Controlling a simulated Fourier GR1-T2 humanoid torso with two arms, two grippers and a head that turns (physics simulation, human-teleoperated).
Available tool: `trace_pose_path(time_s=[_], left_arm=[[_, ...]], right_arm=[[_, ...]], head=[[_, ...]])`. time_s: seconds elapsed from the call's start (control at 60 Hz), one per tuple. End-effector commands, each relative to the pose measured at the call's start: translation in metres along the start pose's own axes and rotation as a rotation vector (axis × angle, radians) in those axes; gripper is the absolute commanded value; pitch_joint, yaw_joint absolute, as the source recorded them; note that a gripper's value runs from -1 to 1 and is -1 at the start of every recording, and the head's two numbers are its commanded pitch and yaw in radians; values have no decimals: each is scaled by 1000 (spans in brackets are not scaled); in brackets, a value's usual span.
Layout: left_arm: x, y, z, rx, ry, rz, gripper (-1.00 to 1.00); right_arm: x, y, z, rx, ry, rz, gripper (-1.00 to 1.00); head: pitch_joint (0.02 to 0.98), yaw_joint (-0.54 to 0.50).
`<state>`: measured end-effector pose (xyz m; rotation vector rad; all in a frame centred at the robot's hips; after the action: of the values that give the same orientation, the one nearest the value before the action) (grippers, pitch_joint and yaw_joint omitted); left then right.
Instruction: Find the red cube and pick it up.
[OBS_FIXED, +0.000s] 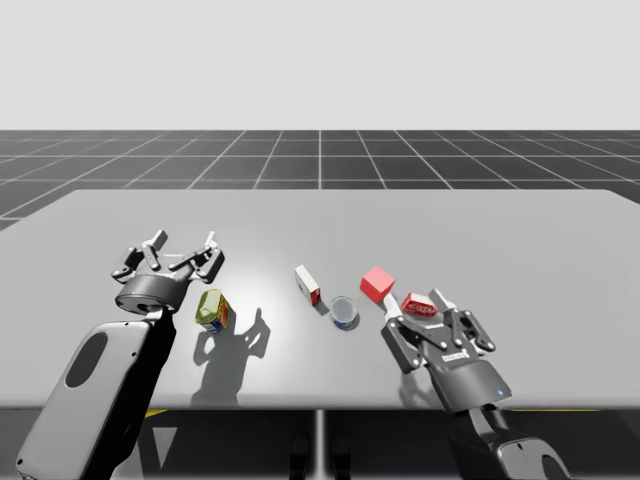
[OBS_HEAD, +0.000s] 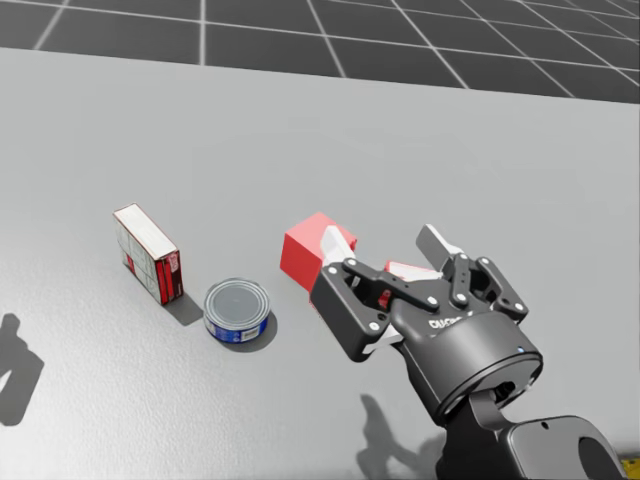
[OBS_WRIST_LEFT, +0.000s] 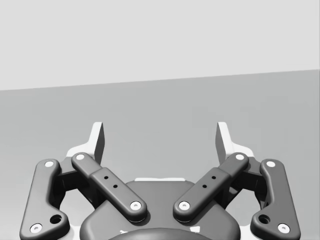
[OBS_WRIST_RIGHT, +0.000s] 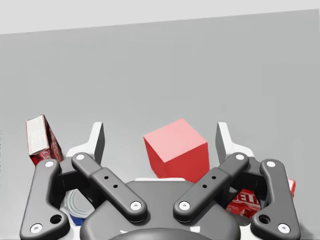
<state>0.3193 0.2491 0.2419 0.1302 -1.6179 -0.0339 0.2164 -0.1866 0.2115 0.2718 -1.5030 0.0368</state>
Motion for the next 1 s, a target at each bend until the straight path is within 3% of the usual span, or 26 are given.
trace_pose_path(time_s=[0.017, 0.033, 0.283, 0.417, 0.567, 0.8, 0.867, 1.0], left_arm=[[-1, -1, 0, -3, 2, -3, -1000], [-1, -1, 0, -3, 2, -3, -1000], [-1, -1, 0, -4, 2, -4, -1000], [-1, -2, 0, -5, 2, -4, -1000], [-1, -1, 0, -3, 0, -6, -1000], [-1, -1, 0, -4, -1, -6, -1000], [0, -2, 0, -3, -2, -6, -1000], [0, -2, 0, -4, -3, -7, -1000]], right_arm=[[-31, 6, 6, -1, 67, -11, -1000], [-36, 6, 6, -3, 76, -1, -1000], [-57, 5, 1, 3, 134, -12, -1000], [-67, 0, -10, -11, 164, 15, -1000], [-76, -6, -24, -28, 186, 22, -1000], [-82, -14, -42, -82, 206, 81, -1000], [-83, -18, -49, -90, 205, 110, -1000], [-82, -21, -59, -101, 206, 120, -1000]], head=[[770, -244], [772, -245], [776, -240], [779, -238], [778, -232], [782, -228], [780, -228], [780, -225]])
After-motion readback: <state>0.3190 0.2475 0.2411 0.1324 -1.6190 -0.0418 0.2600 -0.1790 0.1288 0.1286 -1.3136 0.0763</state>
